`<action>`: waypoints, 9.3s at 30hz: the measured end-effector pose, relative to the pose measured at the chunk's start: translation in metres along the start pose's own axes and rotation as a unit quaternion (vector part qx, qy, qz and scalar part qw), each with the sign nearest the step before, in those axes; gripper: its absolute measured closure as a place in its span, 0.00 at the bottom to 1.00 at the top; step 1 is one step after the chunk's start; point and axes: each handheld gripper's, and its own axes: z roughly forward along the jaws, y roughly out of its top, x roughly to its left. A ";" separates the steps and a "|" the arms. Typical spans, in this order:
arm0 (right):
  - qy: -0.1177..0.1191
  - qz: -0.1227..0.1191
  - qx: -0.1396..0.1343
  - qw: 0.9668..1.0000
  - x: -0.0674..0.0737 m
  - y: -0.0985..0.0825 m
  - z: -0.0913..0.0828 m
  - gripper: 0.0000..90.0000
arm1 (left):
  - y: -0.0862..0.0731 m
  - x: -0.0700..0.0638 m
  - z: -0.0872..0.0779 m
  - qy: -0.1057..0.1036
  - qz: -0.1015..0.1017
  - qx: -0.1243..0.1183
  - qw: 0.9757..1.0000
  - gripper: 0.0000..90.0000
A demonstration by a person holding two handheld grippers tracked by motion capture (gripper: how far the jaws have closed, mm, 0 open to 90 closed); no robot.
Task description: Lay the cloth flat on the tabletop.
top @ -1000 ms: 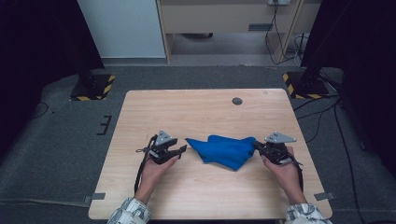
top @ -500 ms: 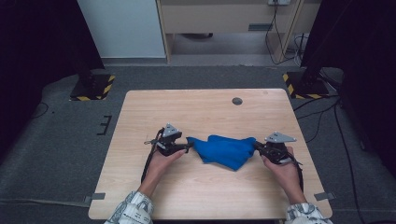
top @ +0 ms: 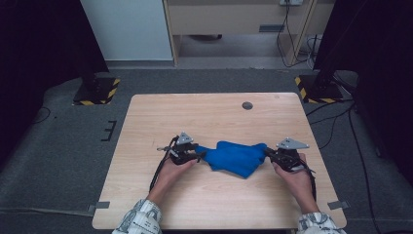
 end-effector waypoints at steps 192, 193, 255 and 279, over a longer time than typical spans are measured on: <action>-0.087 0.026 0.025 0.996 -0.027 0.083 0.096 0.38 | 0.075 0.062 -0.004 0.121 -0.073 -0.013 0.990 0.28; -0.086 0.022 0.028 0.996 -0.026 0.082 0.095 0.37 | 0.076 0.061 -0.005 0.122 -0.070 -0.012 0.990 0.28; 0.028 -0.027 0.083 0.996 0.027 -0.031 -0.010 0.52 | -0.042 -0.015 -0.058 0.072 0.050 0.060 0.994 0.37; 0.031 -0.022 0.095 0.995 0.025 -0.033 -0.003 0.66 | -0.040 -0.019 -0.051 0.079 0.059 0.060 0.993 0.60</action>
